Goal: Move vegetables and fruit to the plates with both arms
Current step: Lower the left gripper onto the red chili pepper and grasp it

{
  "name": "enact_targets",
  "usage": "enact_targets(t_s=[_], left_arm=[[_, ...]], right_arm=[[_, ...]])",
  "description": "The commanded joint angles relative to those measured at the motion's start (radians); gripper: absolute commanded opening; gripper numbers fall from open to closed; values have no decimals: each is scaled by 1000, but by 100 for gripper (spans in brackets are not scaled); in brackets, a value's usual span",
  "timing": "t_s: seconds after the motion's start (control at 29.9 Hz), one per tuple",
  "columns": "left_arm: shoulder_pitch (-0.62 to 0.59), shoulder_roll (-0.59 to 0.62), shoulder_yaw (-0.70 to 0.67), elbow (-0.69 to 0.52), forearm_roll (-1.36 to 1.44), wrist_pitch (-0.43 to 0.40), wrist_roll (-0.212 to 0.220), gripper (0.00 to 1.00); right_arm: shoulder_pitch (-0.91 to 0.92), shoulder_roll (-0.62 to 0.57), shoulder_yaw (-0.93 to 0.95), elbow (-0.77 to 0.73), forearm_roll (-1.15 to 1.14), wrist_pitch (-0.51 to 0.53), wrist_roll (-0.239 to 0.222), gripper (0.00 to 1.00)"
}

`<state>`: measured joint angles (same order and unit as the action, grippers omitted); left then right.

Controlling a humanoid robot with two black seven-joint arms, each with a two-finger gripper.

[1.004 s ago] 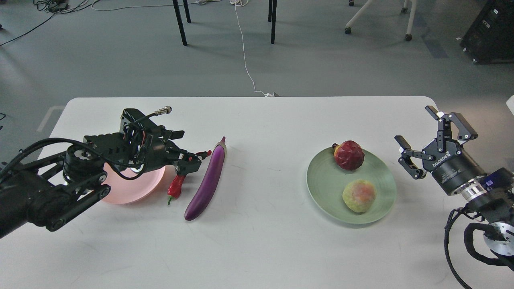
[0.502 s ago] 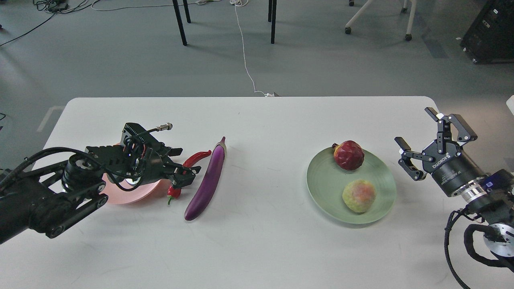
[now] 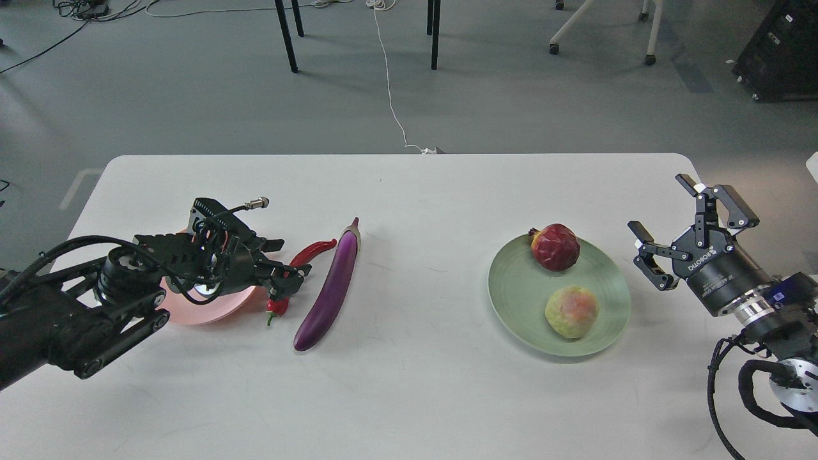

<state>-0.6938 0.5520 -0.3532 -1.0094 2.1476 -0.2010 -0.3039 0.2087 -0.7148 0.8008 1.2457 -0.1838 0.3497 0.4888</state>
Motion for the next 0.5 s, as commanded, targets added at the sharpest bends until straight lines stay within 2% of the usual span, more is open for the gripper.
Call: enact_targets(t_s=[0.0, 0.1, 0.2, 0.27, 0.47], left_arm=[[0, -6, 3, 0, -2, 0, 0, 39], [0, -10, 3, 0, 0, 0, 0, 35], [0, -12, 3, 0, 1, 0, 2, 21], [0, -12, 3, 0, 2, 0, 2, 16], [-3, -7, -1, -12, -5, 2, 2, 13]], right_arm=[[0, 0, 0, 0, 0, 0, 0, 97], [0, 0, 0, -2, 0, 0, 0, 97], [0, 0, 0, -2, 0, 0, 0, 97], [0, 0, 0, 0, 0, 0, 0, 97], [-2, 0, 3, 0, 0, 0, 0, 97]])
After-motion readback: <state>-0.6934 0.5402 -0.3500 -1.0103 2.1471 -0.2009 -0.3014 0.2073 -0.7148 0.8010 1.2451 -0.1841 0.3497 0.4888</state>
